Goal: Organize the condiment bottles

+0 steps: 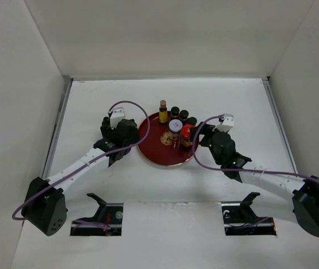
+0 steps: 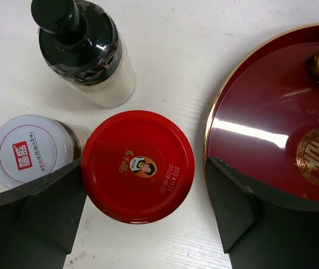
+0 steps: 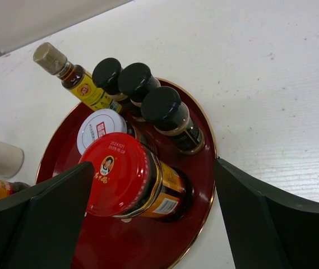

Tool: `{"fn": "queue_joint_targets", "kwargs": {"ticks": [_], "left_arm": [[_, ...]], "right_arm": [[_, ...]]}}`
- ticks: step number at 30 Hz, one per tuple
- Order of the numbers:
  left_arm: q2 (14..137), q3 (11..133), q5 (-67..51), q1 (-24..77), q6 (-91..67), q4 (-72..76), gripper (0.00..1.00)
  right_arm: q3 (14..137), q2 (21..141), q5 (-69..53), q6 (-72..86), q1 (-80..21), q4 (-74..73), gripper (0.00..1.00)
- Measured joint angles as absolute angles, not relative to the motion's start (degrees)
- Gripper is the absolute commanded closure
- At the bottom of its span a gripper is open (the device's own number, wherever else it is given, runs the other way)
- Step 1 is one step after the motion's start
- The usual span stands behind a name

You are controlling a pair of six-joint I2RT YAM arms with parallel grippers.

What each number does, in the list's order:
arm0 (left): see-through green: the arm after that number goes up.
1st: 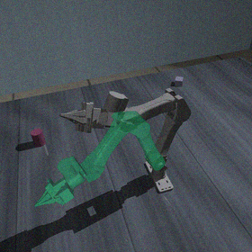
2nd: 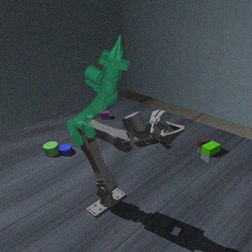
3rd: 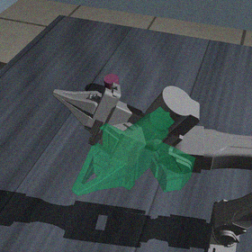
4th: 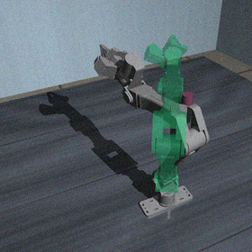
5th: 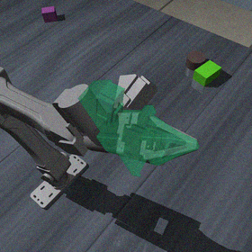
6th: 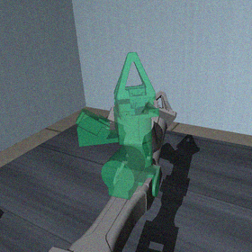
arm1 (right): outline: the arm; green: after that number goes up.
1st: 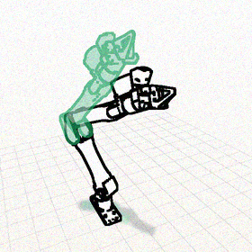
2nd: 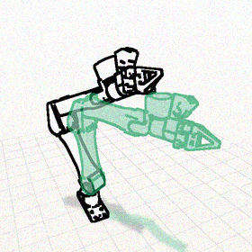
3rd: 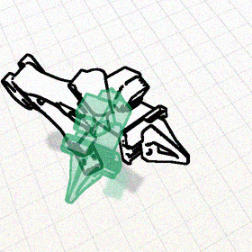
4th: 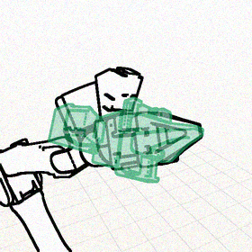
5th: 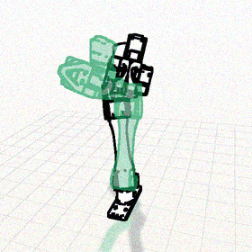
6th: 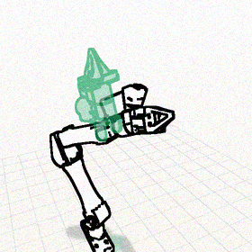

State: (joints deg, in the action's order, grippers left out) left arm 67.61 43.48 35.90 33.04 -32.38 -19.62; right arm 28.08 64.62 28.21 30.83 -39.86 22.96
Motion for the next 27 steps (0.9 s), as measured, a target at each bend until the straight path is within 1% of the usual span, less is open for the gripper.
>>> {"fn": "queue_joint_targets", "kwargs": {"ticks": [3,6,7,10,12,14,17,23,27], "left_arm": [[67.88,42.70,35.83,32.60,-32.21,-18.59,0.25],[68.42,42.30,35.62,32.25,-32.03,-17.80,0.27],[68.58,42.13,35.59,32.25,-31.97,-17.37,0.30],[68.69,41.60,35.57,32.03,-31.73,-16.27,0.52],[68.69,41.56,35.46,32.03,-31.46,-16.01,0.63],[68.60,41.50,35.46,32.05,-31.35,-15.86,0.69],[67.88,41.47,34.94,32.01,-31.18,-16.45,0.74],[62.11,41.78,34.54,32.18,-29.63,-19.86,0.76],[60.16,44.47,36.12,33.26,-28.42,-21.06,0.77]], "right_arm": [[28.12,64.62,28.21,30.83,-39.86,22.96,0.06],[28.14,64.90,28.21,30.83,-39.86,22.96,0.06],[28.14,64.99,28.21,30.83,-39.86,22.92,0.06],[28.14,65.04,28.21,30.83,-39.88,22.81,0.06],[28.14,65.04,28.18,30.83,-39.88,22.79,0.06],[28.14,65.04,28.21,30.83,-39.88,22.79,0.06],[28.16,65.10,28.21,30.83,-39.88,22.79,0.06],[28.27,65.43,28.16,30.83,-39.88,22.79,0.06],[28.29,65.43,28.14,30.83,-39.88,22.79,0.06]]}}
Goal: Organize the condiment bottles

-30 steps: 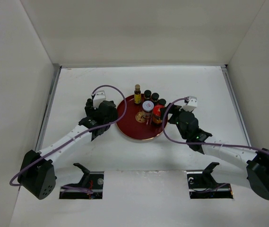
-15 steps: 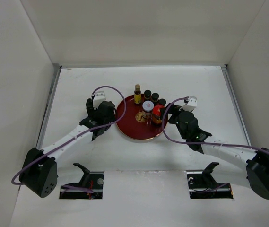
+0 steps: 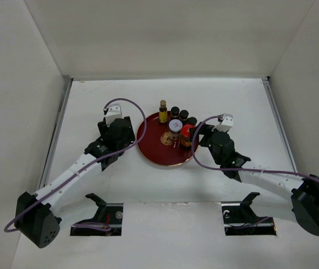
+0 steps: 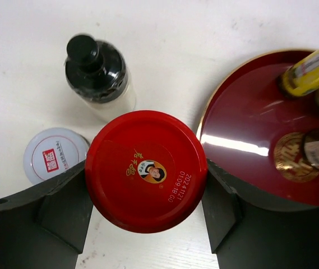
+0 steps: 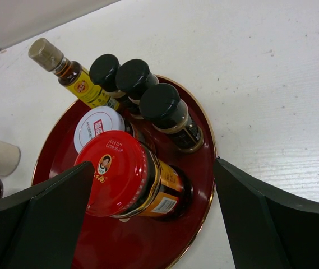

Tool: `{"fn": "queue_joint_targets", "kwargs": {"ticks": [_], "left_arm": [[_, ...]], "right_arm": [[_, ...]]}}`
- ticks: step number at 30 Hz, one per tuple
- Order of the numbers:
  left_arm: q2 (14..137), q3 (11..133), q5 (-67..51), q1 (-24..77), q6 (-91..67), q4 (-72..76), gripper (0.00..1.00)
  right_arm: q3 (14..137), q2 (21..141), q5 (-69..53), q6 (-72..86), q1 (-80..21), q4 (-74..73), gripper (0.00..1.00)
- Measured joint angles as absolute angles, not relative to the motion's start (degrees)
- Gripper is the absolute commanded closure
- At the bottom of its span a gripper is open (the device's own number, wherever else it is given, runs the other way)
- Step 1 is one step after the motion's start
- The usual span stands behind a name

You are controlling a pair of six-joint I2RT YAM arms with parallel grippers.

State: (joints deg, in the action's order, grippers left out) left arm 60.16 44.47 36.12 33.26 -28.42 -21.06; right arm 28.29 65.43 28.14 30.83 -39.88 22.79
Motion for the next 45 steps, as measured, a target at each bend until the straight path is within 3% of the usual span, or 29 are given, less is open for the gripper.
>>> {"fn": "queue_joint_targets", "kwargs": {"ticks": [7,19,27,29,36,45], "left_arm": [[63.16,50.39,36.97,37.28,-27.35,-19.22,0.77],[86.11,59.70,32.84,38.39,-25.23,-8.27,0.77],[94.37,62.46,30.85,38.39,-24.25,-4.45,0.74],[95.29,63.42,30.76,38.39,-23.94,-4.14,0.70],[96.36,63.88,31.16,38.50,-23.55,-2.42,0.37],[89.52,60.40,33.58,39.59,-23.97,1.13,0.15]], "right_arm": [[28.29,65.32,28.14,30.85,-39.90,22.79,0.06],[28.29,65.30,28.08,30.85,-39.90,22.83,0.06],[28.29,65.30,28.08,30.85,-39.90,22.85,0.06],[28.29,65.30,28.08,30.85,-39.90,22.87,0.06],[28.29,65.30,28.05,30.85,-39.90,22.92,0.06],[28.29,65.39,28.03,30.85,-39.90,23.00,0.06]]}}
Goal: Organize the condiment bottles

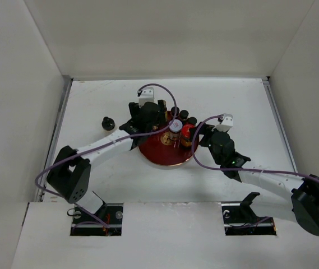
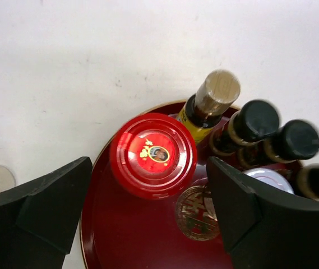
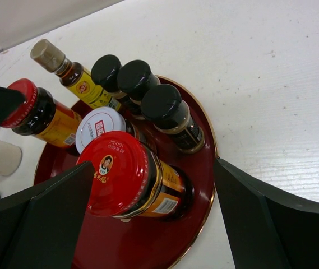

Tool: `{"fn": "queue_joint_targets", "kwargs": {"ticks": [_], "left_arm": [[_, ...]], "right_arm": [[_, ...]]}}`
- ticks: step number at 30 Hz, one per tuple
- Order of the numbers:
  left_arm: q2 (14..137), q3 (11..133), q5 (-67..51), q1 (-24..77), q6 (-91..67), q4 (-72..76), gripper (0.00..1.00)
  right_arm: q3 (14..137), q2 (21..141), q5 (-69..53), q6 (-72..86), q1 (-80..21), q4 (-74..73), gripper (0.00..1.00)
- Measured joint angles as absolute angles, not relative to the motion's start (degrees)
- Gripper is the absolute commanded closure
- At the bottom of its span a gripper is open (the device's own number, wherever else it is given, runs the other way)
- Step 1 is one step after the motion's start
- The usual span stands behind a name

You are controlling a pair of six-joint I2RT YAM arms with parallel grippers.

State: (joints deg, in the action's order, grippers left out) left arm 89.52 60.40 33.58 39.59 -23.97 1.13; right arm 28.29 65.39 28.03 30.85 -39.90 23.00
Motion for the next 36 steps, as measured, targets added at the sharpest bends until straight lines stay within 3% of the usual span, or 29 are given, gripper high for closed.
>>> {"fn": "queue_joint_targets", "kwargs": {"ticks": [8,17,21,27,36], "left_arm": [[71.35,52.14,37.98,38.92,-25.80,0.75,0.15],[59.46,45.12,42.65,32.82,-33.47,-15.97,0.23],[54.15,40.42,43.03,27.33,-36.84,-22.39,0.23],[53.30,38.30,40.66,21.04,-38.65,-25.50,0.15],[62.54,37.34,38.24,20.25,-38.24,-21.52,0.17]], "right_arm": [[28.29,65.39,28.01,30.85,-39.90,23.03,0.06],[28.29,65.39,28.01,30.85,-39.90,22.98,0.06],[28.29,65.39,28.01,30.85,-40.12,23.00,0.06],[28.36,65.87,27.99,30.83,-40.60,23.05,0.06],[28.45,66.50,27.99,30.83,-40.97,23.03,0.05]]}}
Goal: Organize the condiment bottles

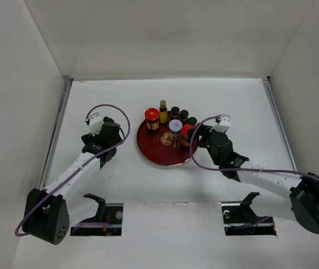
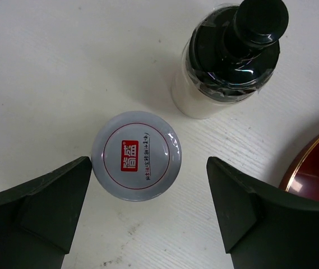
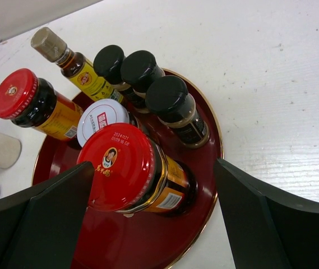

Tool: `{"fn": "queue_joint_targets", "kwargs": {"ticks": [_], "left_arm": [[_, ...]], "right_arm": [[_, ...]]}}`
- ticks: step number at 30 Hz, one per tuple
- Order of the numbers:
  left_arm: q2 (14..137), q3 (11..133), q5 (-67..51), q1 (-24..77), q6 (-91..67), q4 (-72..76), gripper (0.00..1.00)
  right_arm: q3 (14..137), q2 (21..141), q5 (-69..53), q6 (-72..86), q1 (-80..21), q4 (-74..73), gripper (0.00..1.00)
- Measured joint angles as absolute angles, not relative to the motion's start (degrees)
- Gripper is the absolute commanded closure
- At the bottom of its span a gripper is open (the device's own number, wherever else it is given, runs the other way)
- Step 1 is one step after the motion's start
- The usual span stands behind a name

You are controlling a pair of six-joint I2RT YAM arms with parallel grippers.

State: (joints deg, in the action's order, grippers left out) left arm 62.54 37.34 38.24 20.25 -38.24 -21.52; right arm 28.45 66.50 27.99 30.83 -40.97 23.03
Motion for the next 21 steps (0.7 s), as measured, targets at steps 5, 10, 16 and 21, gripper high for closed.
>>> {"fn": "queue_joint_targets", "kwargs": {"ticks": [5,10,16,21], "left_arm": [[63.31,36.64,38.28,19.59,-38.30,-19.62,0.19],[63.57,35.18,38.26,18.44,-38.35,-18.61,0.21],[64.40,34.57,37.74,18.26,-38.41,-17.15,0.45],[63.70,34.09,37.39,18.55,-37.98,-16.82,0.64]], "right_arm": [[28.45,66.50,27.99,30.81,-40.99,23.03,0.05],[28.45,66.46,27.99,30.79,-40.99,23.03,0.05],[28.45,66.46,27.99,30.68,-40.99,23.03,0.05],[28.45,66.46,27.99,30.65,-40.99,23.00,0.05]]}}
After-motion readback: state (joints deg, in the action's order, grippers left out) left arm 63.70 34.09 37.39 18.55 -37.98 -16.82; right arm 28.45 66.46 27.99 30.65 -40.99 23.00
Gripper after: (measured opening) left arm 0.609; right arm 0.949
